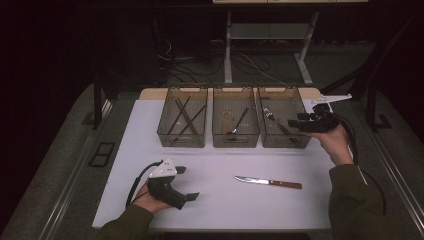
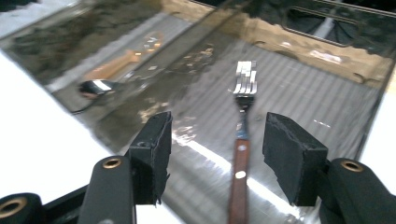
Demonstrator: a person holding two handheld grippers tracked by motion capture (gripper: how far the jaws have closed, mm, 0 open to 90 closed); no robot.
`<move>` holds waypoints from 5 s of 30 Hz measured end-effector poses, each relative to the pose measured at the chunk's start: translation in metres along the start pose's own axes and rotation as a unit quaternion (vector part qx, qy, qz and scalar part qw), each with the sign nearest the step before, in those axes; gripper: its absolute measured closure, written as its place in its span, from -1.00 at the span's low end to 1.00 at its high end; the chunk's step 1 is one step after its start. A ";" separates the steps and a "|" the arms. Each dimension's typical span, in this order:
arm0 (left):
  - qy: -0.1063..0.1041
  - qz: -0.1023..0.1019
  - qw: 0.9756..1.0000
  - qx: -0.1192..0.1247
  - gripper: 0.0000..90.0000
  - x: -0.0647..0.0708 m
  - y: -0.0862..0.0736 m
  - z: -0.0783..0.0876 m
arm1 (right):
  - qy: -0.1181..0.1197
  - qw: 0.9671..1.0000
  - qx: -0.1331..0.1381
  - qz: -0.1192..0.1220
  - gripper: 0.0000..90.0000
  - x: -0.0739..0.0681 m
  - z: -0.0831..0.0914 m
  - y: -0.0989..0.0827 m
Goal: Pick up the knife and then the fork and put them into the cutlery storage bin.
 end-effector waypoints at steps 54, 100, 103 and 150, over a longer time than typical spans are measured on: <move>-0.001 -0.003 1.000 -0.004 -1.00 0.002 0.000 0.000 | 0.128 0.967 -0.173 0.136 1.00 -0.096 0.029 -0.100; -0.004 -0.003 1.000 -0.006 -1.00 0.002 -0.001 -0.001 | 0.162 0.964 -0.135 0.164 0.72 -0.124 0.012 -0.103; -0.004 -0.003 1.000 -0.006 -1.00 0.002 0.000 -0.001 | 0.164 0.964 -0.136 0.157 0.72 -0.123 0.012 -0.103; -0.008 -0.002 1.000 -0.005 -1.00 0.002 -0.001 -0.001 | 0.130 0.983 -0.046 0.119 0.72 -0.083 0.048 -0.046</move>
Point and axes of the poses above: each handheld gripper's, and its own axes: z roughly backward along the jaws, y roughly out of its top, x roughly to its right, the point moved 1 cm from there along -z, roughly forward along the jaws, and after that the axes turned 13 degrees about x, right-handed, at the moved point
